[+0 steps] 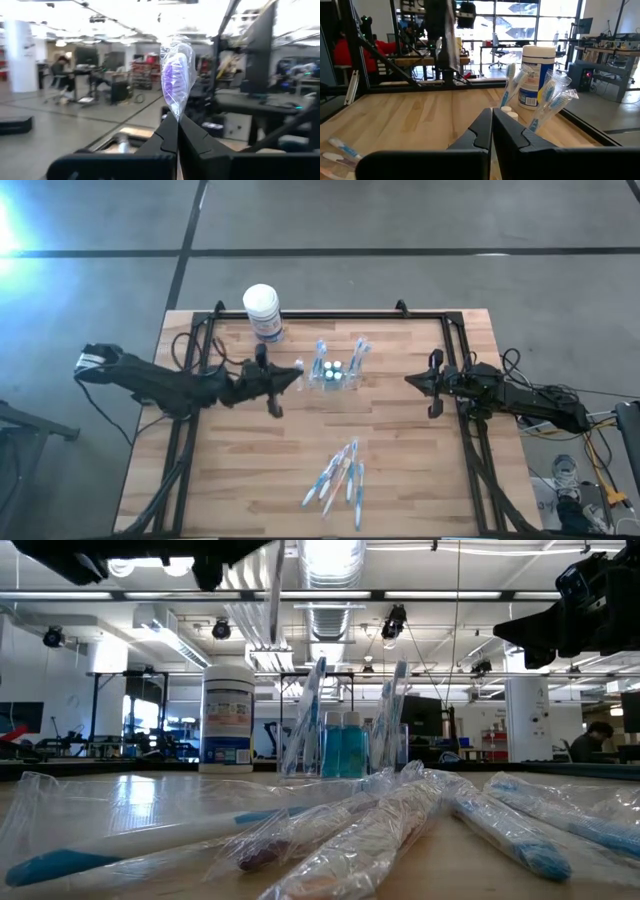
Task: Pick & Place toothbrushing station
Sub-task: Put the violet toothbrush into the transparent bin organizer
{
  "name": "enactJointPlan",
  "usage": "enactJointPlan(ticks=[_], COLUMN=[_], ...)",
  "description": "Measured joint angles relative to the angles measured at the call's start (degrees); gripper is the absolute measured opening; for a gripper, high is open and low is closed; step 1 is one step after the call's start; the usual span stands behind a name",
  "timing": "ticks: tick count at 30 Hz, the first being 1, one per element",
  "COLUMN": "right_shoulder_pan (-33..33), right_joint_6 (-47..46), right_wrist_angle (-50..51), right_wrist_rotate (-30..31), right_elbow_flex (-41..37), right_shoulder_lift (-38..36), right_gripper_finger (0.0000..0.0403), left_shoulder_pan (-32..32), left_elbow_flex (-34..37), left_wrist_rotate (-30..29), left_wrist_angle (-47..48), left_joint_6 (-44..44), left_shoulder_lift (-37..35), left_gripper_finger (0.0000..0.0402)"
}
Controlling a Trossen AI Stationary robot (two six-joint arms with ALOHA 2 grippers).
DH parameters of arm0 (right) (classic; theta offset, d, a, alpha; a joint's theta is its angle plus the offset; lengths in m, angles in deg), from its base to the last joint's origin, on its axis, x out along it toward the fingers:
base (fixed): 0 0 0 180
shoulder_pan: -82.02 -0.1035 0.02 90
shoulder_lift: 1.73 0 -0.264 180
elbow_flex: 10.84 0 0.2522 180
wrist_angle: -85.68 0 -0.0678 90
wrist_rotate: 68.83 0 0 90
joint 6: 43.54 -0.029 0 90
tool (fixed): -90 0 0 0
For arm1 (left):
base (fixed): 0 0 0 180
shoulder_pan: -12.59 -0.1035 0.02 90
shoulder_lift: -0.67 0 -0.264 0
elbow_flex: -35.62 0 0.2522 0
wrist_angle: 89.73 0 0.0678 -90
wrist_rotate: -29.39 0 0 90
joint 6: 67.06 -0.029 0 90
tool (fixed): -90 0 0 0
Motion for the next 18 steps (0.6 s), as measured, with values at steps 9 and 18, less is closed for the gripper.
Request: enactJointPlan(ticks=[9,18], right_shoulder_pan=[0.0,0.0], right_joint_6=[0.2,0.7], right_wrist_angle=[0.0,0.4], right_wrist_rotate=[0.0,0.0], right_elbow_flex=[0.0,0.0], right_shoulder_lift=[0.0,0.0], right_gripper_finger=[0.0008,0.0008], left_shoulder_pan=[-7.4,-11.8], left_elbow_flex=[1.1,3.7], left_wrist_rotate=[3.5,5.1], left_wrist_angle=[-5.1,-14.8], left_joint_6=[2.5,6.2], left_shoulder_lift=[5.9,14.2], left_gripper_finger=[0.0,0.0])
